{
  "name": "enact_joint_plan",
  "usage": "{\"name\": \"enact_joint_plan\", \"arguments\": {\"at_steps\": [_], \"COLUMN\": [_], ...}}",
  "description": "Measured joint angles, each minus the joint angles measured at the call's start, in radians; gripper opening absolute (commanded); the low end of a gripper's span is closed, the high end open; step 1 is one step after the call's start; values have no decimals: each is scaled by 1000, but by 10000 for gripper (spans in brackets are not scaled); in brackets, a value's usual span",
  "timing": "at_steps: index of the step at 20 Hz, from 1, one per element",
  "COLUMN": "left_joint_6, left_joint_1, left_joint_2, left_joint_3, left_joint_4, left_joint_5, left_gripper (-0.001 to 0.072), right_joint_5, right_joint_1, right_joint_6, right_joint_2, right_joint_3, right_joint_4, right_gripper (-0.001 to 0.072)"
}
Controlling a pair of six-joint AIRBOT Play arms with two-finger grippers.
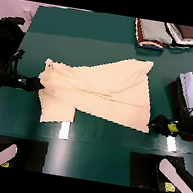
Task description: Fold the shirts.
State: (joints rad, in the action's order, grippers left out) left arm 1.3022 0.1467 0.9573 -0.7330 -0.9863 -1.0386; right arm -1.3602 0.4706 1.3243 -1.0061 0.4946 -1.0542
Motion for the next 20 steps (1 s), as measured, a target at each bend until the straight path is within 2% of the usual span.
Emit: {"name": "enact_joint_plan", "arguments": {"at_steps": [2,3,5,7,13,16,20], "left_joint_6": [0,0,0,0,4,32,81], "left_joint_1": [0,0,0,0,0,0,-1], "left_joint_2": [0,-1,-1,-2,-108,-201,-286], "left_joint_3": [0,0,0,0,-70,-234,-570], "left_joint_4": [0,0,1,1,-2,-3,-2], "left_joint_5": [-1,-1,-6,-13,-28,-47,-55], "left_gripper": [24,24,24,22,22,23,23], "right_joint_5": [19,20,32,51,77,72,88], "right_joint_1": [-55,-83,-135,-184,-299,-309,-263], "right_joint_6": [12,23,31,35,33,33,31], "right_joint_2": [-11,-23,-55,-79,21,132,249], "right_joint_3": [-15,-19,-26,-28,104,319,695], "right_joint_4": [17,28,35,38,35,38,34], "right_gripper": [449,395,171,34,18,18,18]}}
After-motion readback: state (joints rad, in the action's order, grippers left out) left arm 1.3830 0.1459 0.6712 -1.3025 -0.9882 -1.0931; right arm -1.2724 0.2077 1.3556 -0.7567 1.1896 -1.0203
